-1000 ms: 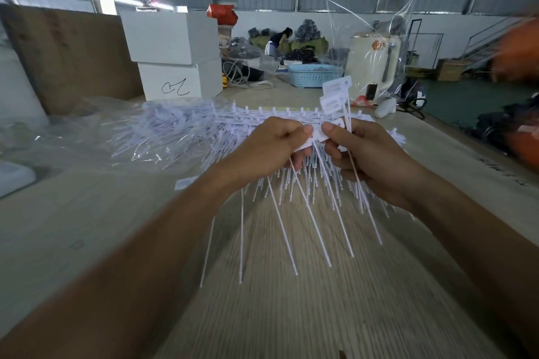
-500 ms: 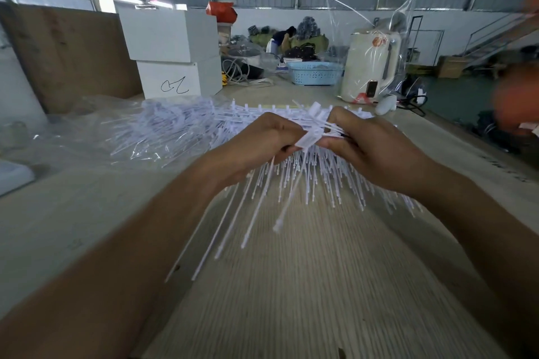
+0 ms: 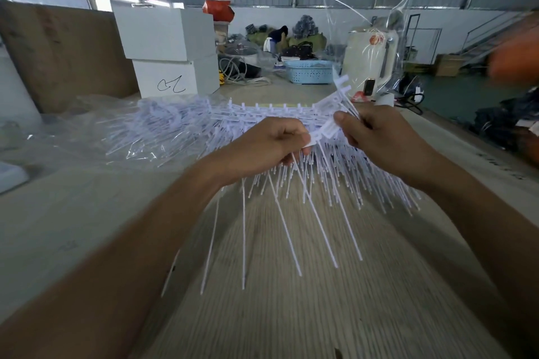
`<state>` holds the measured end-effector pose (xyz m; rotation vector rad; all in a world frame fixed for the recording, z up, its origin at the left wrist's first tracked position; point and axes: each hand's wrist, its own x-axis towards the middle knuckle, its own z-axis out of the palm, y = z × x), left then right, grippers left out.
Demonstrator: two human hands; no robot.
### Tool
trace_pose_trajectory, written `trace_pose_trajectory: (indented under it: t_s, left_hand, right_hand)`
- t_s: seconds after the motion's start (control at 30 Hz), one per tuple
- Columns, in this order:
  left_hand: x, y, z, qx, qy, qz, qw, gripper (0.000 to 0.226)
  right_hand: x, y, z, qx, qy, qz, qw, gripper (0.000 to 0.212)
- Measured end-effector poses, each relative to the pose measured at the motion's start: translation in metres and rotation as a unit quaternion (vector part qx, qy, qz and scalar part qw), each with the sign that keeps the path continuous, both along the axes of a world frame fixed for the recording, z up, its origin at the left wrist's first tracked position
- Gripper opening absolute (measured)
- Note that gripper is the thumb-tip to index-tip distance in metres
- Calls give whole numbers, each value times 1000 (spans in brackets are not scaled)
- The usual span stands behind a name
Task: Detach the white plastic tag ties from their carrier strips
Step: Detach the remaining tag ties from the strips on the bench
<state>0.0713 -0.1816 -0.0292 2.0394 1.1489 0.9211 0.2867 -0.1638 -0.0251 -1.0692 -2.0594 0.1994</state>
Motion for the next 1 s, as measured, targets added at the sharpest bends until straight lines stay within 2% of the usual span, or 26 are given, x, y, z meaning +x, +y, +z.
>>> trace_pose_trajectory:
  t_s: [0.1,0.17,0.23,0.27,0.33,0.43,0.5,0.6,0.73,0.87,1.0]
  left_hand:
    - [0,-2,0,24,28,-13,999,25]
    - [-2,-2,0,32,66,-18,997,25]
    - [-5,1,1,32,60,-15,998,24]
    - [-6,2,1,32,49,-13,998,24]
    - [-6,2,2,28,41,-7,999,25]
    - [-11,3,3,21,44,-10,999,23]
    - [-12,2,0,18,42,-18,999,21]
    - [-11,2,-4,37,30,-29,998,25]
    - [-9,3,-5,70,0,-36,997,19]
    - [-11,5,-5,102,-23,-16,994,21]
    - [-8,8,-6,120,-31,30,992,12]
  right_hand:
    - [2,4,1,13,-20,-66,998,46]
    - [15,10,7,-19,89,-112,989,43]
    - [29,13,13,-68,240,-109,962,38]
    - [32,13,13,-94,271,-99,953,37]
    - [27,10,7,-151,255,-56,953,37]
    - [5,5,-5,-202,141,-14,969,32]
    - [-3,1,-7,-216,97,11,971,26]
    - [-10,-3,-7,-228,139,30,963,28]
    - [-16,-9,-7,-275,195,75,938,40]
    - [-15,-10,-7,-295,178,96,934,32]
    - [-15,-9,-11,-290,173,113,934,31]
